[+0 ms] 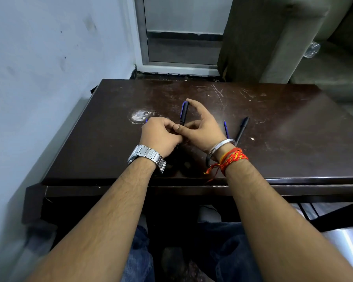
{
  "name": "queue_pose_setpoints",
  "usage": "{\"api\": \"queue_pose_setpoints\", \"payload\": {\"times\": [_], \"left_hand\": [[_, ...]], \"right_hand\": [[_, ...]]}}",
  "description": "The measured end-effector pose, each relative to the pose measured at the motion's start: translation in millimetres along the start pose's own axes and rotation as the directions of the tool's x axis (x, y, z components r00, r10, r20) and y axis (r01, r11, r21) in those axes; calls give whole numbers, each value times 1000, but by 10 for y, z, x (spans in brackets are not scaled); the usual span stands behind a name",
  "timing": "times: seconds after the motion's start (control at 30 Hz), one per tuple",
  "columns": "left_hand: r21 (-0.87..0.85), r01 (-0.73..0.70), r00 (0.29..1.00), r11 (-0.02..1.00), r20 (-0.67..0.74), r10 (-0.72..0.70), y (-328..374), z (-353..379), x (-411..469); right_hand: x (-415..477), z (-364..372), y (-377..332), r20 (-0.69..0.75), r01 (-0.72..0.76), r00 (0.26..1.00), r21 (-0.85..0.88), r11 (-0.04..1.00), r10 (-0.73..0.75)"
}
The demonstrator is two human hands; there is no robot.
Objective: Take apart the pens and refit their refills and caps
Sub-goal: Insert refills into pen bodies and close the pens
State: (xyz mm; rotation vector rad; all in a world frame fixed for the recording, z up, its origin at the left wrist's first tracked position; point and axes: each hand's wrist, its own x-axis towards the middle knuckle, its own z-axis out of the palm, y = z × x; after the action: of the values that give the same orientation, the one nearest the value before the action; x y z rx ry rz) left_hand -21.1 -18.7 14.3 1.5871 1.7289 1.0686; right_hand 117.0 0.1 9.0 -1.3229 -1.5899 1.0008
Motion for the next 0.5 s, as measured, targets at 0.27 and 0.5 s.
{"api": "queue_pose_setpoints", "payload": {"times": [0.27, 0.5], "left_hand": [[-100, 38, 999, 994, -21, -40, 24, 4, -21], [-141, 86, 990, 986, 120, -69, 31, -56, -18]], "right_hand": [[-38, -38, -77, 6, 45, 999, -47, 998, -45], [-27, -64, -58, -68, 19, 997, -60, 998, -23]]}}
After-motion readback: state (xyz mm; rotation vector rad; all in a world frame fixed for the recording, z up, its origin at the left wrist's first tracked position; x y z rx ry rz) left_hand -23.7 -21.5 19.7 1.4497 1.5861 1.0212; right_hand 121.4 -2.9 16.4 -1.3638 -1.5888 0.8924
